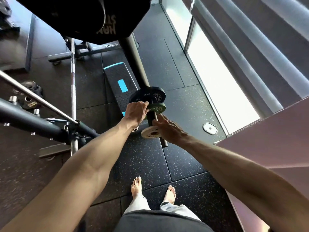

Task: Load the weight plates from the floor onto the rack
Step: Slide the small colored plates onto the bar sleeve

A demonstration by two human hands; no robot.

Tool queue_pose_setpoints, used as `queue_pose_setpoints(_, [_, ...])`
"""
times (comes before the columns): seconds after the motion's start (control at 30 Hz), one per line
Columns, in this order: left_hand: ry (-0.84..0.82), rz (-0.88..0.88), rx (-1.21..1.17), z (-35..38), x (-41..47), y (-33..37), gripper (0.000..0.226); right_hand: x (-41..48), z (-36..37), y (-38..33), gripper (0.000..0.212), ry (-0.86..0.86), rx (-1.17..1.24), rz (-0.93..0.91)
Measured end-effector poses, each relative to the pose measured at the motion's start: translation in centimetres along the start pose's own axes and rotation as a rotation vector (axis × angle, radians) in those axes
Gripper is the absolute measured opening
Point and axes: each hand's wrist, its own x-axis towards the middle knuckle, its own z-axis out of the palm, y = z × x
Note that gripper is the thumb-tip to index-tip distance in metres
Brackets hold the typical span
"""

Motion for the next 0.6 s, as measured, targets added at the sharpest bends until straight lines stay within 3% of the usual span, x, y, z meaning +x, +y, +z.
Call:
queue_pose_setpoints(0.27, [0.003,-0.049,0.038,-0.1,2.0,-0.8,0.027,3.8,-0.9,0.3,0.008,0.075,-0.150,0.069])
queue_pose_setpoints(0.47, [-0.013,-0.125,0.034,0.0,2.1,-0.6,0.028,6.4,-1.6,0.5,0.020,0.064,-0.155,0.165])
queue_pose_setpoints(0.6, [-0.019,-0.140,0.066,-0.2,1.9,-0.2,0.051,7.4,-2.0,0.5,0.025,0.027,-0.138,0.245])
